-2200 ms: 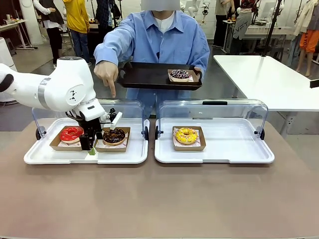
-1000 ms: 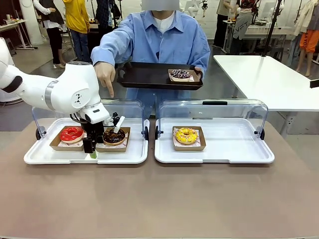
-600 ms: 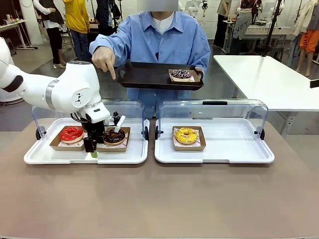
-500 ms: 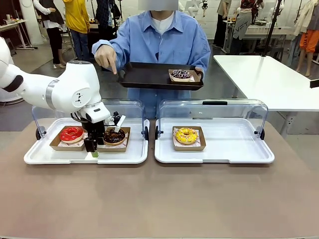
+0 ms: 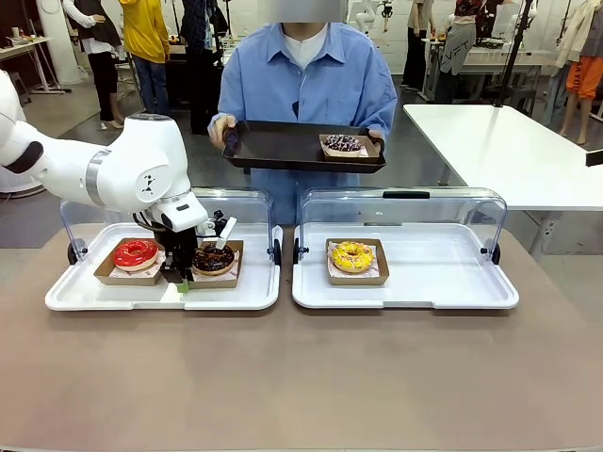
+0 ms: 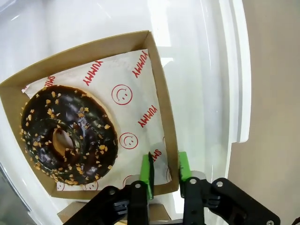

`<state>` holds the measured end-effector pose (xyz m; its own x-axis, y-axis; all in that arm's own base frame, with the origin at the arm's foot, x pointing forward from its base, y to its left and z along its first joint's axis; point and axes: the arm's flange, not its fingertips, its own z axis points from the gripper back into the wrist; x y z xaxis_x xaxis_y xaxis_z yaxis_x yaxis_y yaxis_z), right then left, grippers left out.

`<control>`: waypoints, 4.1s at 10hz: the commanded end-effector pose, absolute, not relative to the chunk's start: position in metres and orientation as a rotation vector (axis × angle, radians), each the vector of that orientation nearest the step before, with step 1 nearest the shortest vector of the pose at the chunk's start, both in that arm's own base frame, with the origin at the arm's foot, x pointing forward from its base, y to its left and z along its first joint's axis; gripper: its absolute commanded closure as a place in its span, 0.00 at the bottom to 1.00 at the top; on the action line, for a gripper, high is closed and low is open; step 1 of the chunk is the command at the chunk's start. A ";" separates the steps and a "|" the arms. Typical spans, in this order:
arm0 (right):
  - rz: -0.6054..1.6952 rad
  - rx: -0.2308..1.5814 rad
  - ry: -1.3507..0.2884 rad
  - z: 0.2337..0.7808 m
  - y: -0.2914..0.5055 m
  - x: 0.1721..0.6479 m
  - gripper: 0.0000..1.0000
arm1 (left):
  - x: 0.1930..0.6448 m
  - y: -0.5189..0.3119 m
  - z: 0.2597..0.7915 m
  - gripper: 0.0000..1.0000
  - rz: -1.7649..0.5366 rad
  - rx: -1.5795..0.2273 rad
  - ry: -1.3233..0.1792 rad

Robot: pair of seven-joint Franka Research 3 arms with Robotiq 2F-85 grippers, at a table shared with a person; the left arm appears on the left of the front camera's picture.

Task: Provide the desired donut to the person.
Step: Pick up and lift the Paper togo box containing the Donut pointed at by the person, then place the picked Paper togo box onto the Handle tray extended by the person.

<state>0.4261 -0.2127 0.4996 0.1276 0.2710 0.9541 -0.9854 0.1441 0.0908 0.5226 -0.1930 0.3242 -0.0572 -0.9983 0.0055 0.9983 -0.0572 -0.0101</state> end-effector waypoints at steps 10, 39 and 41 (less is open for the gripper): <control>1.157 0.962 -0.984 0.499 -0.212 0.427 0.00 | 0.493 -0.213 0.357 1.00 -1.672 -0.066 0.108; 1.157 0.962 -0.984 0.499 -0.212 0.427 0.00 | 0.382 -0.288 0.624 1.00 -1.594 0.231 -0.112; 1.157 0.962 -0.984 0.499 -0.212 0.427 0.00 | 0.382 -0.288 0.624 1.00 -1.594 0.231 -0.112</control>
<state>0.4266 -0.2121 0.4990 0.1283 0.2710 0.9540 -0.9855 0.1427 0.0920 0.3853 -0.2873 0.6214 -0.0359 -0.9961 -0.0811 0.9770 -0.0520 0.2066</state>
